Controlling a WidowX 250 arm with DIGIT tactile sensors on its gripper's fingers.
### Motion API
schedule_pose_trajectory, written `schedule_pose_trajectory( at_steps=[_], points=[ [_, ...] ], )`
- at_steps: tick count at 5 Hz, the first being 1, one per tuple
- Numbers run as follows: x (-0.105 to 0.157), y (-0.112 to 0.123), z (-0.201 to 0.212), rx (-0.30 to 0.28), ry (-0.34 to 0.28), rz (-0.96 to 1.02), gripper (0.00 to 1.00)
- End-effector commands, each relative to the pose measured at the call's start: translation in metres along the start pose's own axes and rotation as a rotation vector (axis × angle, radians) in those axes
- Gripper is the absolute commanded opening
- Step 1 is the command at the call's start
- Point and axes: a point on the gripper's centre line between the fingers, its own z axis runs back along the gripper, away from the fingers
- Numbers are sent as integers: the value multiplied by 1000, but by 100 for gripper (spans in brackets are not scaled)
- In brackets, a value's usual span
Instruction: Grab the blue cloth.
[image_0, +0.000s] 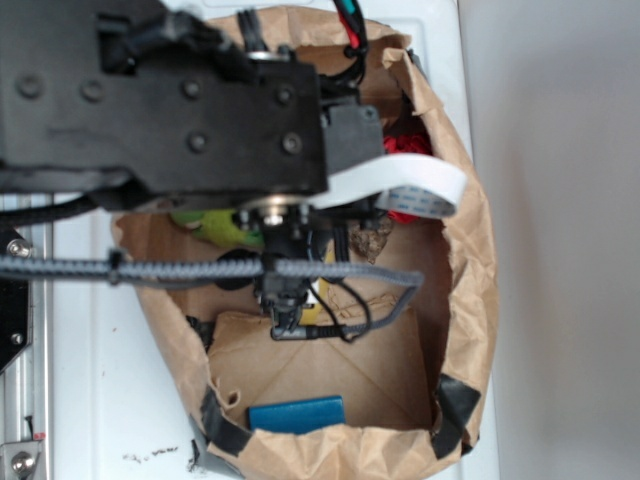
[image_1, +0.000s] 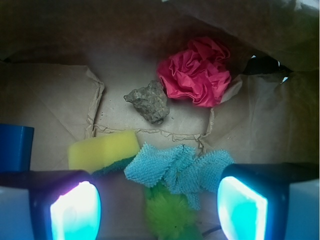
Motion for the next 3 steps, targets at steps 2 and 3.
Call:
schedule_pose_trajectory(
  at_steps=[2,3],
  points=[
    [2,0,0,-26,-29,-147,100],
    [-4,4,2,-78,-79,-348,100]
  ],
)
